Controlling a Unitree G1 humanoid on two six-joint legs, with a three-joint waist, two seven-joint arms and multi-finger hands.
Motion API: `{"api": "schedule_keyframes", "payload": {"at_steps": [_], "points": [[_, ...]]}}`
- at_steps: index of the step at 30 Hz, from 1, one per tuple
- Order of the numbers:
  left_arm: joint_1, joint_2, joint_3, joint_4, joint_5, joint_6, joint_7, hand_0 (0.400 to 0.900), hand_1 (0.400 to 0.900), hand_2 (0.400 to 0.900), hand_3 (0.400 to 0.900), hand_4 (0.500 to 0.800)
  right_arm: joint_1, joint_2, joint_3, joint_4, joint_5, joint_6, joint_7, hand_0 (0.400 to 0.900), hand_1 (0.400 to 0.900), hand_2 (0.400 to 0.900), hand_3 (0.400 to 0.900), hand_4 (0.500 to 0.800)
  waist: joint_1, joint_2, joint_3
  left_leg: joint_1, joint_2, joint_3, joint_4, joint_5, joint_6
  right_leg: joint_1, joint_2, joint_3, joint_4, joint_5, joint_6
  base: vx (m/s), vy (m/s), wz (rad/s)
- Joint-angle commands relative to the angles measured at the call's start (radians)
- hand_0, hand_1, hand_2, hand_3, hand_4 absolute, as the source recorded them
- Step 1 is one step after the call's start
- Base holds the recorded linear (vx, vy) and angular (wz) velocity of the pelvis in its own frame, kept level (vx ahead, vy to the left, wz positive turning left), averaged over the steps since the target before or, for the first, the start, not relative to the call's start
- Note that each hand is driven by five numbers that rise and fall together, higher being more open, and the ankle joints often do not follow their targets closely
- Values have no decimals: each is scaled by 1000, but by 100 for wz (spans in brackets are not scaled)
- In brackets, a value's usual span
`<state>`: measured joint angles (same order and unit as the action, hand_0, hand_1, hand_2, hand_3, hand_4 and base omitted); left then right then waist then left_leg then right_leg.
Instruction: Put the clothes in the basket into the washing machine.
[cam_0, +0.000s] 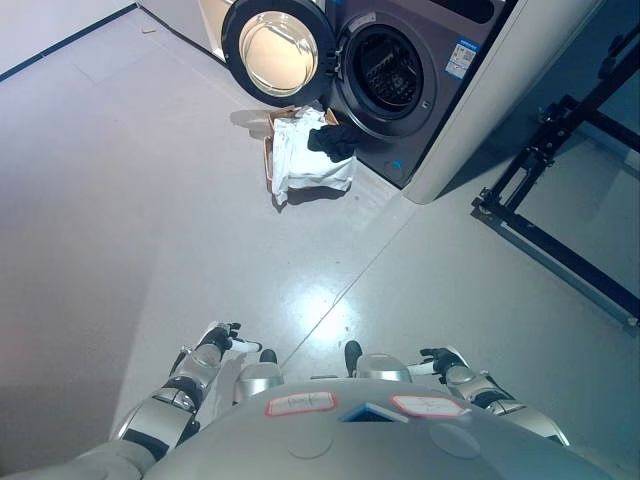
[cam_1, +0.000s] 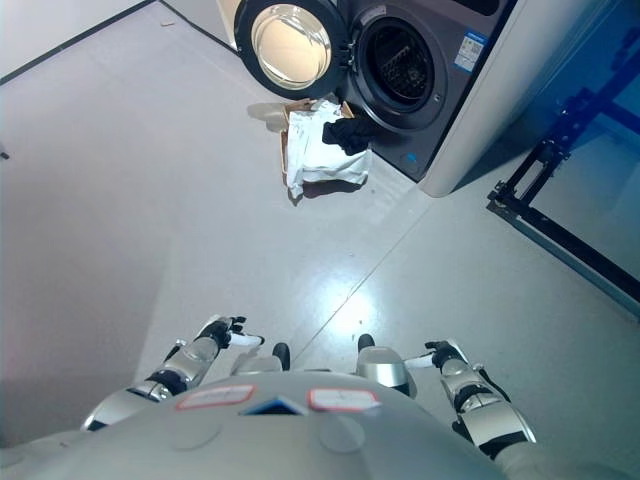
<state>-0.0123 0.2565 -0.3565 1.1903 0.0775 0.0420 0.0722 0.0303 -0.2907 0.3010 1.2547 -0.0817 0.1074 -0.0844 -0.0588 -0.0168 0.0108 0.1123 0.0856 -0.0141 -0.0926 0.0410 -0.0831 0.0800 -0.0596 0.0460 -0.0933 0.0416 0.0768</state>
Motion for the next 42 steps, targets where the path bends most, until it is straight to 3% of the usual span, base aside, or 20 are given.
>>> {"api": "schedule_keyframes", "payload": {"at_steps": [1,14,18,20,23,25,28,31,34,37,40,42], "points": [[-71,23,-1,21,-15,-2,7,900,900,900,900,800,-65,-32,13,74,-20,-4,-23,900,900,900,900,800,7,1,23,19,-66,45,5,-65,43,32,-15,-44,14,-12,49,0,0,0],[-81,44,19,14,-30,-1,19,900,900,900,900,800,-89,-41,12,71,-21,-3,-19,900,900,900,900,800,20,-1,43,-16,-85,43,5,-60,75,-40,-23,-21,85,-18,62,-6,30,-5],[-99,63,32,17,-33,0,35,900,900,900,900,800,-116,-49,5,70,-15,-8,-22,900,900,900,900,800,33,5,71,-35,-102,27,19,-57,107,-140,-25,-24,293,-33,83,-44,115,1],[-103,66,34,20,-37,0,35,900,900,900,900,800,-124,-57,-5,68,-6,-11,-21,900,900,900,900,800,23,10,97,-27,-112,14,24,-60,125,-229,-31,-15,482,51,91,-25,169,21],[-115,76,41,12,-60,0,39,900,900,900,900,800,-121,-64,-33,60,36,-18,-32,900,900,900,900,800,-6,37,145,-18,-94,-11,24,-52,136,-357,16,-2,699,73,72,23,139,22],[-118,80,38,6,-61,0,38,900,900,900,900,800,-111,-77,-49,55,43,-19,-34,900,900,900,900,800,-21,35,145,-1,-100,-26,22,-64,132,-371,8,-8,638,62,62,239,25,25],[-133,74,32,7,-57,-6,37,900,900,900,900,800,-105,-84,-58,59,42,-13,-35,900,900,900,900,800,-45,21,143,55,-115,-62,6,-113,115,-360,-23,-24,378,60,71,363,-90,44],[-144,67,46,19,-50,-13,43,900,900,900,900,800,-106,-86,-64,64,40,-11,-37,900,900,900,900,800,-76,17,138,142,-106,-86,5,-187,87,-385,-43,-51,128,155,104,432,-159,40],[-121,62,54,52,-32,-7,35,900,900,900,900,800,-97,-90,-67,62,41,-12,-30,900,900,900,900,800,-92,26,115,208,-76,-109,5,-212,64,-384,-17,-43,125,169,95,446,-203,27],[-112,62,55,61,-35,-3,33,900,900,900,900,800,-95,-106,-64,64,56,-17,-25,900,900,900,900,800,-108,55,89,221,-13,-115,71,-148,38,-380,48,-45,196,119,55,415,-235,30],[-123,61,34,41,-37,-4,37,900,900,900,900,800,-115,-114,-30,59,38,-20,-27,900,900,900,900,800,-91,49,86,91,-11,-109,393,33,12,-298,76,-57,223,60,0,421,-309,17],[-133,67,23,18,-35,-1,46,900,900,900,900,800,-130,-122,-20,45,44,-22,-37,900,900,900,900,800,-57,10,114,-46,-35,-92,641,91,21,-225,63,-54,207,35,-25,337,-392,16]]}}
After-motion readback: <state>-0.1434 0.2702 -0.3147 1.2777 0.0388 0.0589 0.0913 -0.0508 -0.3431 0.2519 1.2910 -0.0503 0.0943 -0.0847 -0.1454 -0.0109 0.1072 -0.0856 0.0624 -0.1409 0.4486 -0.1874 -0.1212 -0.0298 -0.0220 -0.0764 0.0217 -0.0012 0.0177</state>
